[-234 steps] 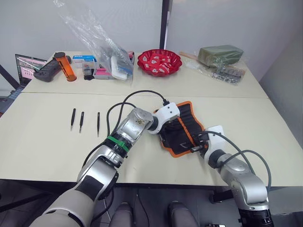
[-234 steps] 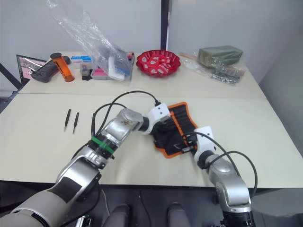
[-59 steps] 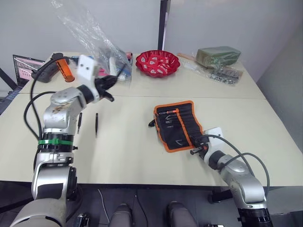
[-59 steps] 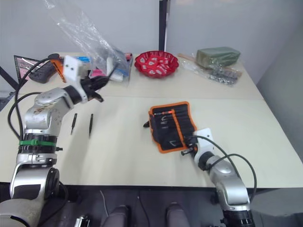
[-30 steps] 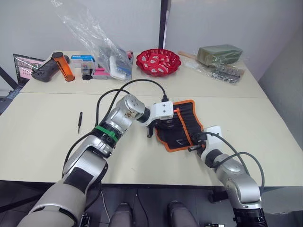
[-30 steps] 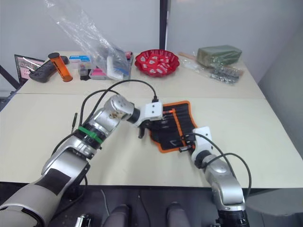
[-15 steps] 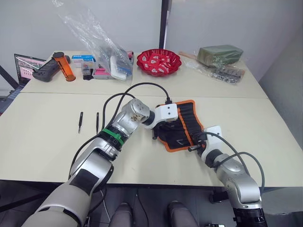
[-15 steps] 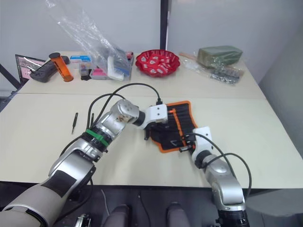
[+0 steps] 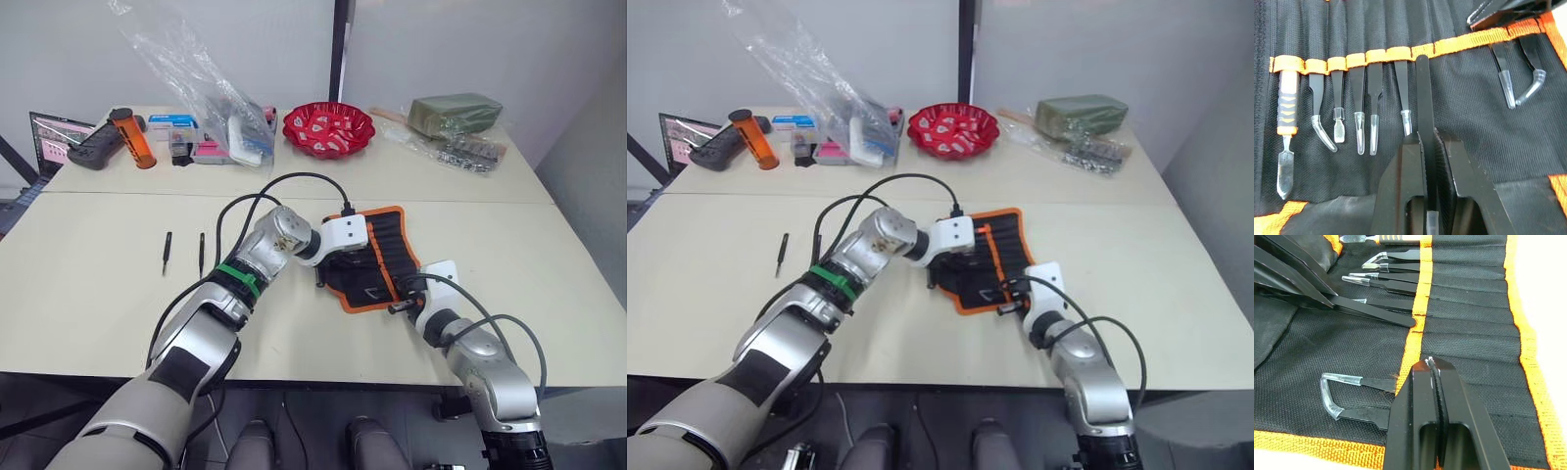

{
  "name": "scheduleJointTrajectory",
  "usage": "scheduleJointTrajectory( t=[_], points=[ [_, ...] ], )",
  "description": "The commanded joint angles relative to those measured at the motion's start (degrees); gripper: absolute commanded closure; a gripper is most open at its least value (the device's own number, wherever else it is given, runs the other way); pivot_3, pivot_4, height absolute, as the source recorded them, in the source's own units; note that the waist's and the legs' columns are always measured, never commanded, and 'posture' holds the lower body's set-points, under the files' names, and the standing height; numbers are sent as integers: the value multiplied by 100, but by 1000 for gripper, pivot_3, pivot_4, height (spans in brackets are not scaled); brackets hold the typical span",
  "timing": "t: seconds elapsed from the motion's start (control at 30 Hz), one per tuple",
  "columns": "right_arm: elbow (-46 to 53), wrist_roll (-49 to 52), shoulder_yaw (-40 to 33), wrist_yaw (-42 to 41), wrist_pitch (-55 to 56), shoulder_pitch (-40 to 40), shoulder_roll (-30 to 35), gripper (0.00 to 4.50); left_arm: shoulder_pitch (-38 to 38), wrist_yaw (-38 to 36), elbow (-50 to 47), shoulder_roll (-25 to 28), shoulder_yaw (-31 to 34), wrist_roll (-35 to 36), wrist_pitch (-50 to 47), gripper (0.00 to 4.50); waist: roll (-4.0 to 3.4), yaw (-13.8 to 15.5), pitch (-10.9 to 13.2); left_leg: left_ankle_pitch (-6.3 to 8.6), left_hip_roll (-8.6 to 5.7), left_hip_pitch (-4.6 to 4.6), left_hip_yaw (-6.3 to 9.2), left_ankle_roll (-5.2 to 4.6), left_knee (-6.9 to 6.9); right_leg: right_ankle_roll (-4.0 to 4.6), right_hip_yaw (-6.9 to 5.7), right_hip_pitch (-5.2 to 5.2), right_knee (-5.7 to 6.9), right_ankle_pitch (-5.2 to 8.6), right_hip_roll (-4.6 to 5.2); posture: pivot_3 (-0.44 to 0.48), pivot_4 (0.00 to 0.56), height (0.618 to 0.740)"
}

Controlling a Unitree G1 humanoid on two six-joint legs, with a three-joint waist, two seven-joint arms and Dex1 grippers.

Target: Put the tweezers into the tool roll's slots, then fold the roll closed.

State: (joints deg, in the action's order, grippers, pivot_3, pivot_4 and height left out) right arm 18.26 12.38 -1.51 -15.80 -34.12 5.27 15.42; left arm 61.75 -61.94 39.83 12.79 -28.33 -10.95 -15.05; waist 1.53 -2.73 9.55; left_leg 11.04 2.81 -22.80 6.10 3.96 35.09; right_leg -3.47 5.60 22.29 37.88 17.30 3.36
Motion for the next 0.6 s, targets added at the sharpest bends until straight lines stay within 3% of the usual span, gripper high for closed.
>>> scheduleJointTrajectory(
  t=[0.03, 0.6],
  points=[
    [-27, 0, 94, -51, 0, 44, -15, 4500, 15, -25, -98, 84, -43, -163, 22, 4461, 0, -5, 0, 0, 0, 0, 0, 0, 0, 0, 0, 0, 0, 0, 0, 0, 150, 735],
    [-25, -7, 186, -91, -10, 14, -41, 4500, 93, 245, 263, -570, 174, -73, 103, 4461, 0, 18, 0, 0, -1, 1, 1, 0, 8, 0, 0, -4, 4, 0, 0, 0, 150, 735]
  ],
)
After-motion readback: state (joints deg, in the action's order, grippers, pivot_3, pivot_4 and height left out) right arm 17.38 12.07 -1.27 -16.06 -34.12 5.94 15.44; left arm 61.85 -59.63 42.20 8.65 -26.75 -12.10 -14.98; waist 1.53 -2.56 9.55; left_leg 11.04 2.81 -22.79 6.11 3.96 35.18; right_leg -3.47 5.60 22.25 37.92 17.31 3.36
